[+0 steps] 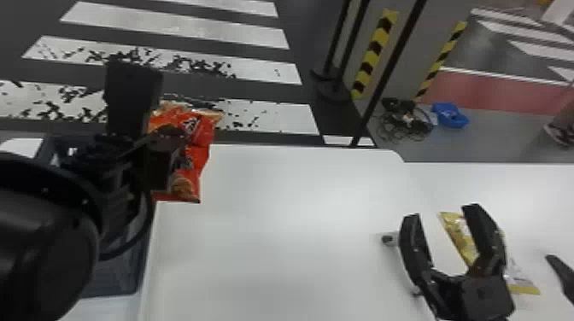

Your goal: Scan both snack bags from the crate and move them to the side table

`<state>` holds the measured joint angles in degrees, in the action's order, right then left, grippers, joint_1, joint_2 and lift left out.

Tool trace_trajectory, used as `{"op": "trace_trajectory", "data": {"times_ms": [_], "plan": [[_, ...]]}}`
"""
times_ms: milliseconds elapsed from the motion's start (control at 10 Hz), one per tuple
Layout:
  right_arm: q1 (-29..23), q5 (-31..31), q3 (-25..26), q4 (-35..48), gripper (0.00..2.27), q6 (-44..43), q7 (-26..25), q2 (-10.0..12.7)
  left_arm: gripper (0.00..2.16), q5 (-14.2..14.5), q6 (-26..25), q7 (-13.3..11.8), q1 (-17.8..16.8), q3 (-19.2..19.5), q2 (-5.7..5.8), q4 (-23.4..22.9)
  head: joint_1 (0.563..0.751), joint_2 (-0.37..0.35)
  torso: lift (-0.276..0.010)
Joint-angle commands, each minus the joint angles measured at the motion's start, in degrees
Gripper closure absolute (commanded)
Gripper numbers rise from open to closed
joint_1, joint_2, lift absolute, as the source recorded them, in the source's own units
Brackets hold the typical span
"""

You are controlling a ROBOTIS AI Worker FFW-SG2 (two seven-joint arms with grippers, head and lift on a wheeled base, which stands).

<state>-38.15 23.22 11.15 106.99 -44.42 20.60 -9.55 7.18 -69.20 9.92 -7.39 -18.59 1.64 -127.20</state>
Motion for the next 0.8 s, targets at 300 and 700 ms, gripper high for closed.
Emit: {"op": "trace_trajectory", "data": {"times_ms": [300, 700], "plan": [[0.53, 0.24, 0.19, 0.32, 0.01, 0.09, 0.05, -0.12, 2.0, -0.94, 0.33, -1.31, -3.68, -11.91, -1.79, 7.67, 0.695, -0.35, -0.095], [0.36, 0.6, 0.54, 1.99, 0.01, 1.14, -0.04, -0.47, 2.0, -1.46, 10.0, -3.68, -5.71, -19.73, -1.79, 22.08, 0.695, -0.35, -0.095]]}}
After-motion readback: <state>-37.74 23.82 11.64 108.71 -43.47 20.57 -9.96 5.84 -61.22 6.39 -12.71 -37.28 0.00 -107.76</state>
